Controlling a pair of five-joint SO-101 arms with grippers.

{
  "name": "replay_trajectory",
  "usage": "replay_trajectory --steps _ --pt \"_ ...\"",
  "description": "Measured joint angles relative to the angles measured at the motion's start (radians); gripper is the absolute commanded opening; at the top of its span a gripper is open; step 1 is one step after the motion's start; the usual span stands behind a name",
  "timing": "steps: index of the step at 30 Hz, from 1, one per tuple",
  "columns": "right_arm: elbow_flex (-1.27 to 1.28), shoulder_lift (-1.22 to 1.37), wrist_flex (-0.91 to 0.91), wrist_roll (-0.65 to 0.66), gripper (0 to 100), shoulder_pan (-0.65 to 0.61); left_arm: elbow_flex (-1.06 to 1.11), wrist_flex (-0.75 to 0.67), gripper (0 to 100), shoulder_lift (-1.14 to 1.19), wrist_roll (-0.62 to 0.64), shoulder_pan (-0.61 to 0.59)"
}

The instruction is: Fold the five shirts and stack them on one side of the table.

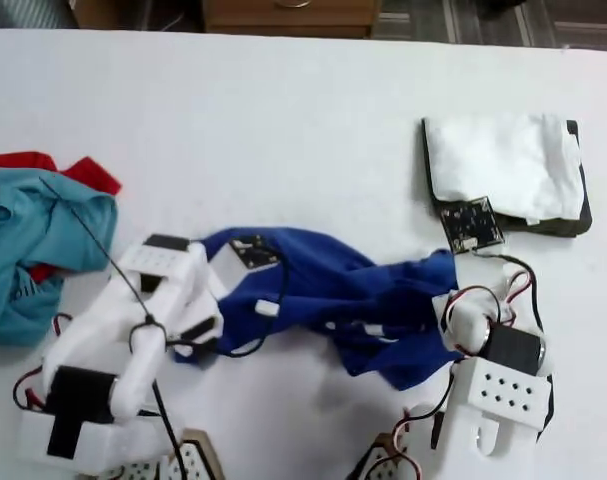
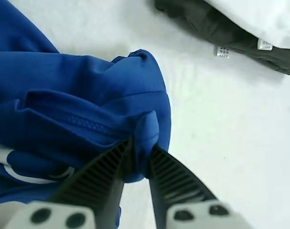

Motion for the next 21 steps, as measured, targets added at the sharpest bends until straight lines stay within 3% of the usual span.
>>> replay_trajectory --steps 7,9,11,13,21 --pt "0.0 0.0 0.0 0.0 1.8 0.0 0.008 -0.012 21 -0.002 -0.003 -0.009" --pt "0.0 0.0 0.0 0.0 1.8 0.0 0.008 -0.012 14 -0.002 -0.006 -0.011" --pt "0.0 0.0 0.0 0.0 1.8 0.0 0.008 -0.012 0 -0.002 -0.006 -0.017" --pt "0.0 0.0 0.0 0.0 1.8 0.002 0.009 -0.012 4 -0.008 -0.006 -0.017" --pt "0.114 0.0 -0.084 0.0 1.8 0.002 -0.054 0.057 3 0.002 0.011 -0.012"
